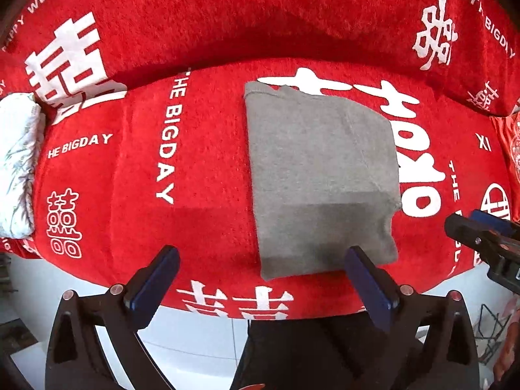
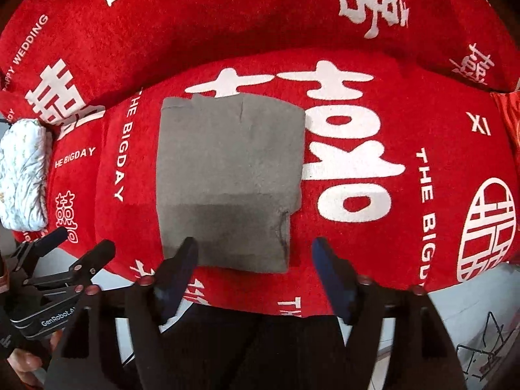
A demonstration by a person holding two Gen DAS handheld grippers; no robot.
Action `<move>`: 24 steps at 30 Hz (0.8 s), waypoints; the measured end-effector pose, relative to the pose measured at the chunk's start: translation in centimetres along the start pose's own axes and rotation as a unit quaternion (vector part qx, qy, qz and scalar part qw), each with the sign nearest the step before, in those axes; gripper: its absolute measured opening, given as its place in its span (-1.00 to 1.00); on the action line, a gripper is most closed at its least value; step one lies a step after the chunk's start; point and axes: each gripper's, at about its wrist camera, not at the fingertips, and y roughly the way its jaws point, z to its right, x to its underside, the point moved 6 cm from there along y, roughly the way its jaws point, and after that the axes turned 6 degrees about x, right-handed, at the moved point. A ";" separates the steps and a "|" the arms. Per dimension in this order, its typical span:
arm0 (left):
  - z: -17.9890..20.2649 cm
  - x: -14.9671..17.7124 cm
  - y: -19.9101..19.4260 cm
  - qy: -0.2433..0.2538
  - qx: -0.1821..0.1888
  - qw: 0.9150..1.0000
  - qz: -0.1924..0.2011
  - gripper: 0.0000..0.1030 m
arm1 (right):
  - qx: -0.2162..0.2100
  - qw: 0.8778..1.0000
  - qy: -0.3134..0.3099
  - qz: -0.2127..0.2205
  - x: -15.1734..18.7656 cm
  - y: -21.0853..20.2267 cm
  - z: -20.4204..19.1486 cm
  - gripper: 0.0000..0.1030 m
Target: Fold small clothes
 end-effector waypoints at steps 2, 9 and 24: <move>-0.1 -0.2 -0.4 -0.003 -0.003 1.000 0.004 0.97 | 0.011 1.000 0.002 0.004 -0.1 -0.3 0.1 0.56; -0.4 -0.8 -1.4 -0.021 0.000 1.000 0.012 0.97 | 0.041 0.999 0.003 0.018 -0.6 -1.1 0.5 0.97; 0.2 -1.5 -2.3 -0.023 -0.001 0.999 0.025 0.97 | 0.044 0.998 -0.003 0.037 -1.8 -2.9 -0.1 1.00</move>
